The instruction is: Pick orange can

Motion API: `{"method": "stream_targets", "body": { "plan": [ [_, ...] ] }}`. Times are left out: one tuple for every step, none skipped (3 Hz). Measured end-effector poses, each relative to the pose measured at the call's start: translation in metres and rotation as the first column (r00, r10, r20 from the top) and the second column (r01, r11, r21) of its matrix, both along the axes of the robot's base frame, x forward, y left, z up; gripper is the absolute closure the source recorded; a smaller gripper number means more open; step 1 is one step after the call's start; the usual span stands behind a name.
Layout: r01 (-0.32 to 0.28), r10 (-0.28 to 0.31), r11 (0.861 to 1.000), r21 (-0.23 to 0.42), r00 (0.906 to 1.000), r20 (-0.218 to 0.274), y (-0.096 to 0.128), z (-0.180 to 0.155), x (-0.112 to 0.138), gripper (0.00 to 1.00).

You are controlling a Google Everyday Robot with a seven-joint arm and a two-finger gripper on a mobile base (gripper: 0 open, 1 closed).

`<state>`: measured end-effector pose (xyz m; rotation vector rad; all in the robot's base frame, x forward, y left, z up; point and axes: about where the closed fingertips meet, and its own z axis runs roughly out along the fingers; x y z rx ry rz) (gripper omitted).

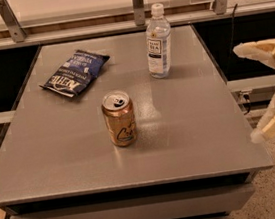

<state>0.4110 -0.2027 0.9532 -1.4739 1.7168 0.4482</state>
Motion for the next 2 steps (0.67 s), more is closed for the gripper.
{"method": "stream_targets", "body": {
  "plan": [
    [-0.053, 0.047, 0.993, 0.107, 0.9972, 0.057, 0.0099, -0.0036, 0.0017, 0.00],
    [-0.097, 0.081, 0.979, 0.179, 0.9924, 0.093, 0.0185, -0.0060, 0.0031, 0.00]
  ]
}}
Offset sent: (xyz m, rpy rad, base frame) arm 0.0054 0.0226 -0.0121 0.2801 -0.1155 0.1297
